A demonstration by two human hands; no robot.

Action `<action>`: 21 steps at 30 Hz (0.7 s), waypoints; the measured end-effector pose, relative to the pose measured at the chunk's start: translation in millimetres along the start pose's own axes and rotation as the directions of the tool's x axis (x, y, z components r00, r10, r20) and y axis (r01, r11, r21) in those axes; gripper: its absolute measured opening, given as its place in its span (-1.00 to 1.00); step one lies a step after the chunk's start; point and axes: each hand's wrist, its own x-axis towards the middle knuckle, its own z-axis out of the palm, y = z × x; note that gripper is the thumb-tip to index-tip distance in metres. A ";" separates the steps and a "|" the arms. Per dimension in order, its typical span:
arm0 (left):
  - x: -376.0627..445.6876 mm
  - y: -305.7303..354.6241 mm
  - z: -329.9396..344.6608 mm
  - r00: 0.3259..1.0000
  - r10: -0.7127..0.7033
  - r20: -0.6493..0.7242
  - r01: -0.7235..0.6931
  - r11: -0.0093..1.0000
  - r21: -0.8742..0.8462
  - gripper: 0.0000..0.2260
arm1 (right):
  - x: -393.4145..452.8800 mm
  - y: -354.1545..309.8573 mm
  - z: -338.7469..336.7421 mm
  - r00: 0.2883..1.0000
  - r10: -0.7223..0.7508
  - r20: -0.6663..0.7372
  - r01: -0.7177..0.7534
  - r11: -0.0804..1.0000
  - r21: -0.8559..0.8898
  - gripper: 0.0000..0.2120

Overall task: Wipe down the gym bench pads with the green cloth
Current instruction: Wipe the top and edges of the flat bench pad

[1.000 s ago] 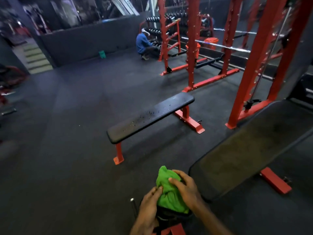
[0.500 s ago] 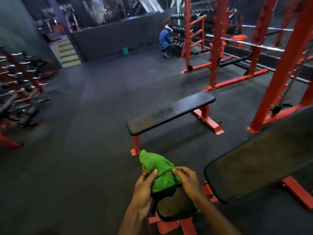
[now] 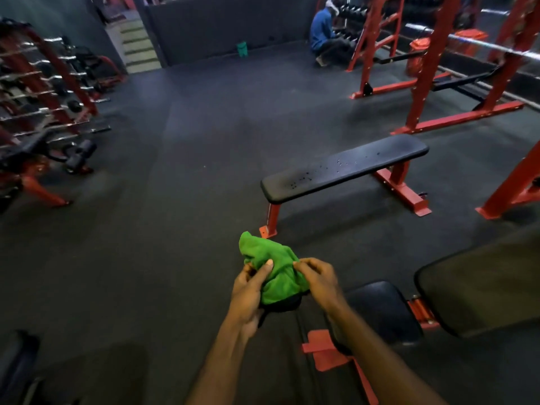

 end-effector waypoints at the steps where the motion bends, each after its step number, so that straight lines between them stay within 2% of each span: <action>1: 2.4 8.1 -17.8 1.000 -0.006 0.014 0.006 1.000 -0.005 -0.68 | -2.2 -0.1 22.1 1.000 0.013 -0.003 -0.013 1.000 0.001 -0.92; 5: 8.6 33.2 -65.0 0.999 -0.051 0.003 0.052 0.997 -0.051 -0.70 | -5.5 -3.0 81.3 1.000 0.015 -0.014 -0.015 1.000 -0.002 -0.86; 10: 23.5 54.6 -109.7 0.999 -0.051 -0.006 0.051 0.999 -0.014 -0.72 | -0.4 -5.2 132.6 1.000 0.013 -0.001 -0.013 0.999 -0.037 -0.83; 14: 36.6 62.5 -126.1 0.998 -0.049 -0.030 0.049 0.999 0.012 -0.70 | 6.2 -9.0 154.0 0.999 -0.012 0.031 0.015 0.995 -0.095 -0.81; 21: 70.6 69.6 -135.2 0.999 -0.046 -0.014 0.047 0.997 0.068 -0.72 | 32.6 -0.4 178.2 0.999 0.026 0.033 -0.021 0.990 -0.143 -0.78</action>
